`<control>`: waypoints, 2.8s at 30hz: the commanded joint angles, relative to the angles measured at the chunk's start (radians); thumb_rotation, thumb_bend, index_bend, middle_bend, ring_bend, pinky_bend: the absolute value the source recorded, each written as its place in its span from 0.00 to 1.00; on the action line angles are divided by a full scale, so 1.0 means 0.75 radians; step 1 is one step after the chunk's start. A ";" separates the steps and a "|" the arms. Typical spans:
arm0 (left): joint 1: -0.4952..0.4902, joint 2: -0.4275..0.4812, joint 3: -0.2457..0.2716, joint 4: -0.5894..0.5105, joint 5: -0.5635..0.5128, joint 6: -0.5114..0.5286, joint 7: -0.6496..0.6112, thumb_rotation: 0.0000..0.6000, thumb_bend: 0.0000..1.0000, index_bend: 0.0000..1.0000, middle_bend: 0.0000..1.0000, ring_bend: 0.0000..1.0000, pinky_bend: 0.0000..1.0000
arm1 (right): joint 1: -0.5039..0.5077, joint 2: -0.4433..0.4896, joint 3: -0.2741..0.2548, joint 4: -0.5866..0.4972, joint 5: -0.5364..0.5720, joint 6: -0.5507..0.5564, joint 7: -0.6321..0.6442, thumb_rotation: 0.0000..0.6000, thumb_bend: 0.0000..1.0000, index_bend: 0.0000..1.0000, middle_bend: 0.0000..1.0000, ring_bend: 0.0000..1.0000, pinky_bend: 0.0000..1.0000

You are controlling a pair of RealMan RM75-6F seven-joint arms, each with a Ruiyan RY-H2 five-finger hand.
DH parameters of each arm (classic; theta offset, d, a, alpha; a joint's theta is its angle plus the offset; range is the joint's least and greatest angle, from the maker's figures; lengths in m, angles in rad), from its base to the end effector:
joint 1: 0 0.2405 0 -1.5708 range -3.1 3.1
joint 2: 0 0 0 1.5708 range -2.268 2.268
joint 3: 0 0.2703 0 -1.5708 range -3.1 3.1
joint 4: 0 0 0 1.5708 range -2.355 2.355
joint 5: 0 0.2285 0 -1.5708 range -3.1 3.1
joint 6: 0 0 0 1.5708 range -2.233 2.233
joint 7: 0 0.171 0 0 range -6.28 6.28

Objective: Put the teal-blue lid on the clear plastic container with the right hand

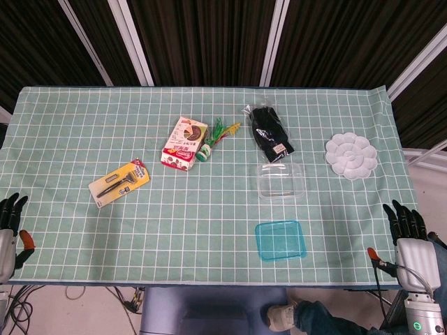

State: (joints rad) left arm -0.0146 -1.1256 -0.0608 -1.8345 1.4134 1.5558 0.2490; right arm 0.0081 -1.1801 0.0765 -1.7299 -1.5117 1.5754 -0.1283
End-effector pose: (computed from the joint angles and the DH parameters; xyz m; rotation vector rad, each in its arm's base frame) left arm -0.3047 0.1870 0.1441 -1.2572 -0.9239 -0.8249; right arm -0.3053 -0.1900 0.1368 1.2714 -0.9015 0.9582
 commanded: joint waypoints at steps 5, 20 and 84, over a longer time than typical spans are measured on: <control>0.001 -0.003 0.000 0.002 0.000 0.003 0.003 1.00 0.79 0.06 0.00 0.00 0.00 | -0.001 0.008 -0.001 -0.007 0.003 -0.004 0.010 1.00 0.28 0.00 0.00 0.00 0.00; 0.003 0.001 0.003 -0.006 0.001 0.003 0.000 1.00 0.79 0.06 0.00 0.00 0.00 | 0.001 0.071 -0.032 -0.054 -0.028 -0.037 0.070 1.00 0.22 0.00 0.00 0.00 0.00; -0.018 0.027 -0.010 -0.047 -0.101 -0.059 -0.007 1.00 0.79 0.05 0.00 0.00 0.00 | 0.722 -0.294 -0.043 -0.241 0.860 -0.701 -0.712 1.00 0.21 0.00 0.14 0.00 0.00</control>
State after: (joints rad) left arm -0.0284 -1.1055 -0.0680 -1.8696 1.3379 1.5116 0.2437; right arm 0.5489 -1.4003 0.0445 -1.9114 -0.8674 1.0492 -0.6631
